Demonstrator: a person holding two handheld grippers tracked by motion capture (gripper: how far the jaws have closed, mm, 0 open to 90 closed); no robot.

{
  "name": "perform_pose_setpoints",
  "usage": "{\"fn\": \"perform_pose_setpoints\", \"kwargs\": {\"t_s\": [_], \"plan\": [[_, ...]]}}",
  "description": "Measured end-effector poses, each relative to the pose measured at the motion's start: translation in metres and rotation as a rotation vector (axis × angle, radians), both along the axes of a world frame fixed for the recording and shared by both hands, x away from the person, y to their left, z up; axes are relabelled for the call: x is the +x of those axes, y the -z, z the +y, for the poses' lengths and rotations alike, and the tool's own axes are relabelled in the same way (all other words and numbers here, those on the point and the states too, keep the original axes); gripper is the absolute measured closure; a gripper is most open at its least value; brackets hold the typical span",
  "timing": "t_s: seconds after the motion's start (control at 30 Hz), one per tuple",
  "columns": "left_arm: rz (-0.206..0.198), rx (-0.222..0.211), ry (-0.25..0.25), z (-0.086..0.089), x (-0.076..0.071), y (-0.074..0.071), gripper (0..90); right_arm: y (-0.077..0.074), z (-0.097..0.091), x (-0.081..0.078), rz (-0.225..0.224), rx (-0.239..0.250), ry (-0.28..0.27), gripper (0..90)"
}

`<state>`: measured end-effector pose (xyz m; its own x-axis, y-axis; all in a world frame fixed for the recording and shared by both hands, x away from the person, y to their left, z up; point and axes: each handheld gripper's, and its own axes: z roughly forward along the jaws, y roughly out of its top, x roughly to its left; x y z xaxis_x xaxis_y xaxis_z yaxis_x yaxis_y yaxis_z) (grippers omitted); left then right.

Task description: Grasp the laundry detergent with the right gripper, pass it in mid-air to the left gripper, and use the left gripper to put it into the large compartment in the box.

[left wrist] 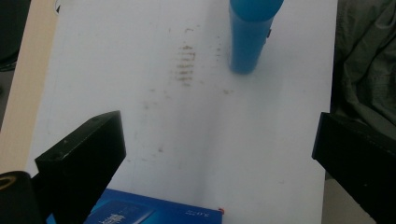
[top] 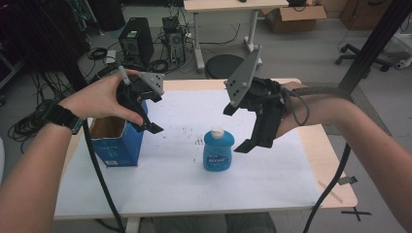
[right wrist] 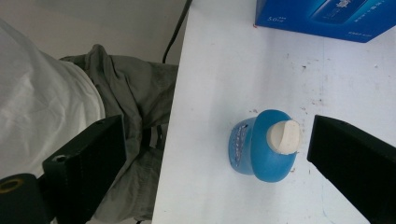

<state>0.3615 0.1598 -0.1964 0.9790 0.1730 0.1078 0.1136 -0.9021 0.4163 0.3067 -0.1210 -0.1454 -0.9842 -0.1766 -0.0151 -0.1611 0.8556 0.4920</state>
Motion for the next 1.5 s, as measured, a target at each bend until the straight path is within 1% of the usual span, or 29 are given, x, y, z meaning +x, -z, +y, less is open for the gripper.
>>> {"fn": "perform_pose_setpoints", "kwargs": {"t_s": [0.17,0.3,0.37,0.4,0.43,0.47,0.63,0.7,0.73,0.77,0.87,0.9,0.93,1.0,1.03,1.07,1.13,1.17,1.2,1.3,1.33,1.37,1.4,1.5], "plan": [[-0.001,-0.003,-0.004,-0.001,-0.001,0.0,3.3,0.001,-0.002,0.001,0.002,0.012,0.0,3.8],[0.003,0.001,-0.004,-0.003,-0.001,0.0,3.4,0.001,-0.004,0.003,-0.002,0.03,0.001,3.4],[0.004,0.003,-0.001,-0.003,-0.001,0.001,3.4,0.001,-0.005,0.003,-0.001,0.031,0.001,3.5],[0.008,0.005,-0.002,-0.004,-0.001,0.0,3.4,0.001,-0.006,0.006,-0.007,0.044,0.003,3.4],[0.008,0.005,-0.002,-0.004,-0.001,0.0,3.4,0.001,-0.006,0.006,-0.007,0.044,0.003,3.4],[0.006,-0.003,-0.005,-0.005,0.0,0.0,3.2,0.001,-0.008,0.009,-0.01,0.062,0.005,3.4],[0.012,0.002,-0.003,-0.006,0.002,0.0,3.4,0.003,-0.014,0.017,-0.002,0.086,0.012,3.5],[0.01,-0.006,-0.003,-0.007,0.002,0.0,3.3,0.004,-0.021,0.024,0.001,0.115,0.031,3.1],[0.008,-0.007,0.0,-0.007,0.002,0.0,3.3,0.004,-0.023,0.025,0.001,0.121,0.035,3.0],[0.011,-0.007,-0.008,-0.007,0.002,0.0,3.3,0.005,-0.025,0.028,-0.001,0.13,0.041,2.8],[0.006,-0.001,-0.006,-0.008,0.002,0.0,3.3,0.006,-0.033,0.036,-0.005,0.161,0.067,2.3],[0.007,0.002,-0.008,-0.008,0.003,0.0,3.3,0.006,-0.033,0.036,-0.005,0.161,0.067,2.3],[0.012,0.002,-0.009,-0.008,0.002,0.0,3.4,0.008,-0.041,0.042,-0.013,0.191,0.085,2.6],[0.016,-0.003,-0.013,-0.009,0.001,0.0,3.3,0.009,-0.046,0.045,-0.013,0.218,0.098,2.6],[0.019,-0.005,-0.009,-0.009,0.001,0.0,3.3,0.011,-0.049,0.048,-0.009,0.228,0.104,2.6],[0.013,-0.004,-0.001,-0.009,0.002,-0.001,3.5,0.012,-0.052,0.05,-0.013,0.238,0.114,2.5],[0.017,-0.009,-0.013,-0.009,0.001,-0.001,3.3,0.017,-0.059,0.056,-0.006,0.259,0.131,2.4],[0.017,-0.009,-0.013,-0.009,0.001,-0.001,3.3,0.017,-0.059,0.056,-0.006,0.259,0.131,2.4],[0.017,-0.008,-0.014,-0.009,0.001,-0.001,3.3,0.022,-0.066,0.061,0.003,0.285,0.152,2.4],[0.016,-0.004,-0.01,-0.009,0.001,-0.001,3.4,0.03,-0.073,0.067,0.007,0.31,0.172,2.2],[0.016,-0.002,-0.012,-0.008,0.001,-0.001,3.4,0.03,-0.073,0.067,0.007,0.31,0.172,2.2],[0.017,-0.007,-0.017,-0.008,0.001,-0.002,3.4,0.037,-0.078,0.071,0.011,0.333,0.187,2.1],[0.016,-0.003,-0.015,-0.007,0.001,-0.003,3.4,0.039,-0.08,0.073,0.012,0.34,0.19,2.1],[0.015,-0.005,-0.019,-0.006,0.0,-0.004,3.3,0.049,-0.086,0.077,0.017,0.385,0.2,2.1]]}}
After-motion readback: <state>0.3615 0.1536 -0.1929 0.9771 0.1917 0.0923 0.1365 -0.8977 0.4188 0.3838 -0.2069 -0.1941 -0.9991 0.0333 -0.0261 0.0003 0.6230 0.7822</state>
